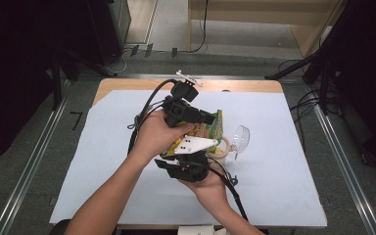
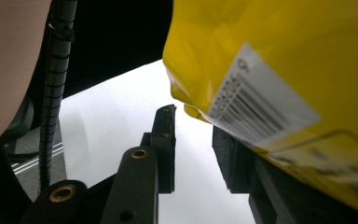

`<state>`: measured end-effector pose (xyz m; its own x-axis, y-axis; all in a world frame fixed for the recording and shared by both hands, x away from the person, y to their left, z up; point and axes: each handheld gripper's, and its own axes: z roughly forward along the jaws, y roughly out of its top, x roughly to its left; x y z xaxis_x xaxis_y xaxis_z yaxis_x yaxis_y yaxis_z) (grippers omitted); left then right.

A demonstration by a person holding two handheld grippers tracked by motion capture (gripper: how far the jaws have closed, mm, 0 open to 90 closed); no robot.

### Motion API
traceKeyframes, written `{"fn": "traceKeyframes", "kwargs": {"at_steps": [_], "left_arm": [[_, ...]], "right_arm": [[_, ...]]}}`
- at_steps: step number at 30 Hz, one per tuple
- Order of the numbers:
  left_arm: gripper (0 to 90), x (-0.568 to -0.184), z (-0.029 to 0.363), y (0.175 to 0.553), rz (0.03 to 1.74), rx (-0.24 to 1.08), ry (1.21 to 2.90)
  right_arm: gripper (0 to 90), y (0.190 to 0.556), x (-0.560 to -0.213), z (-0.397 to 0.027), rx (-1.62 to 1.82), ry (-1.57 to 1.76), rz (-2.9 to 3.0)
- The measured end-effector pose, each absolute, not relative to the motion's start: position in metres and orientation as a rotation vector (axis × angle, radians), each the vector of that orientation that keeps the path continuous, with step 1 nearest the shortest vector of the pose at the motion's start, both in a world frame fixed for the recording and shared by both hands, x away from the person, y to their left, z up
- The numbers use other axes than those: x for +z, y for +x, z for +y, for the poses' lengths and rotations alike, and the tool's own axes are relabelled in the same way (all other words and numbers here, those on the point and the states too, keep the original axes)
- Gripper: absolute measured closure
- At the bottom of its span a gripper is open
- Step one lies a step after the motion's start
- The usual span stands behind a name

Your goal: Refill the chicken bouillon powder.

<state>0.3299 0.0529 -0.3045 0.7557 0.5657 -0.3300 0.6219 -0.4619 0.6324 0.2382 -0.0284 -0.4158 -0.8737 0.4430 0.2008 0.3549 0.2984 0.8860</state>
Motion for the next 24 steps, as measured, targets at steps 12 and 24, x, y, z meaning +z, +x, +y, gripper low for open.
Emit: {"fn": "traceKeyframes", "kwargs": {"at_steps": [12, 24], "left_arm": [[78.9, -0.3056, 0.0520, 0.3300, 0.887, -0.094, 2.181], [78.9, -0.3059, 0.0530, 0.3319, 0.893, -0.099, 2.169]], "right_arm": [[72.6, 0.2400, -0.4183, -0.0299, 1.636, 0.744, 2.457], [72.5, 0.2392, -0.4169, -0.0296, 1.639, 0.754, 2.465]]}}
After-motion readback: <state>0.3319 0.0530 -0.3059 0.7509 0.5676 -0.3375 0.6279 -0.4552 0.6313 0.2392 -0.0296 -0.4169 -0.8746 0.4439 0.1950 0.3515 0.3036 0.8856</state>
